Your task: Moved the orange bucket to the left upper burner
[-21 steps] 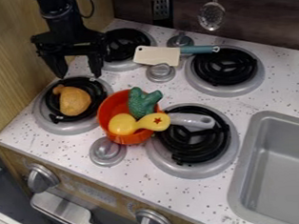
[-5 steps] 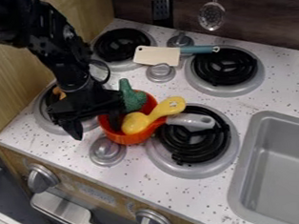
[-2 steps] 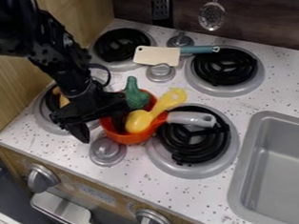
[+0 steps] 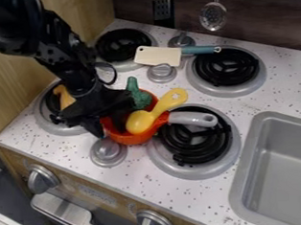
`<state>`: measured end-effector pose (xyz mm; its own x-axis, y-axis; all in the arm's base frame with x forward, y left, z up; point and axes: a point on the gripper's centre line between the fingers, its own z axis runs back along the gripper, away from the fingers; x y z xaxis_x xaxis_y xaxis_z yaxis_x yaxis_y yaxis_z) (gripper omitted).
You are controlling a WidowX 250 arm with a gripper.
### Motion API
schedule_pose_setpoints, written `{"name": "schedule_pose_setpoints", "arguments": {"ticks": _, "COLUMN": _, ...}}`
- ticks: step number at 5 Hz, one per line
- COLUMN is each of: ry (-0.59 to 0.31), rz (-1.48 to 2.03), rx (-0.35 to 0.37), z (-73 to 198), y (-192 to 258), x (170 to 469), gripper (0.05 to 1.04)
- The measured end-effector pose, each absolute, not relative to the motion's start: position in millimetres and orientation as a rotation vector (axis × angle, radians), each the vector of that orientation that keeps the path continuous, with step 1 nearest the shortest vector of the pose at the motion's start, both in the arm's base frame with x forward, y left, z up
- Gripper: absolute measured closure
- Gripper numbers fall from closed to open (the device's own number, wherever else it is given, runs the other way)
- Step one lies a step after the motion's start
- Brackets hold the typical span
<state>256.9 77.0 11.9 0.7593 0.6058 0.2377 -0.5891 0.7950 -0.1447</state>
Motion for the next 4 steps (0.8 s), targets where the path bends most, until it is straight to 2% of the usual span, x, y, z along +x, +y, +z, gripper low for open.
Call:
{"name": "schedule_pose_setpoints", "arguments": {"ticks": 1, "ry": -0.288, "rz": 0.665, "rx": -0.047, "z": 13.4, "y": 75.5, "x": 258.2, "gripper": 0.841}}
{"name": "schedule_pose_setpoints", "arguments": {"ticks": 2, "ry": -0.29, "rz": 0.654, "rx": -0.092, "z": 12.9, "y": 75.0, "x": 261.6, "gripper": 0.952}}
{"name": "schedule_pose_setpoints", "arguments": {"ticks": 3, "ry": -0.295, "rz": 0.652, "rx": -0.105, "z": 13.9, "y": 73.2, "x": 263.7, "gripper": 1.0}}
{"name": "schedule_pose_setpoints", "arguments": {"ticks": 4, "ry": -0.302, "rz": 0.645, "rx": -0.121, "z": 16.1, "y": 66.4, "x": 266.8, "gripper": 1.0}}
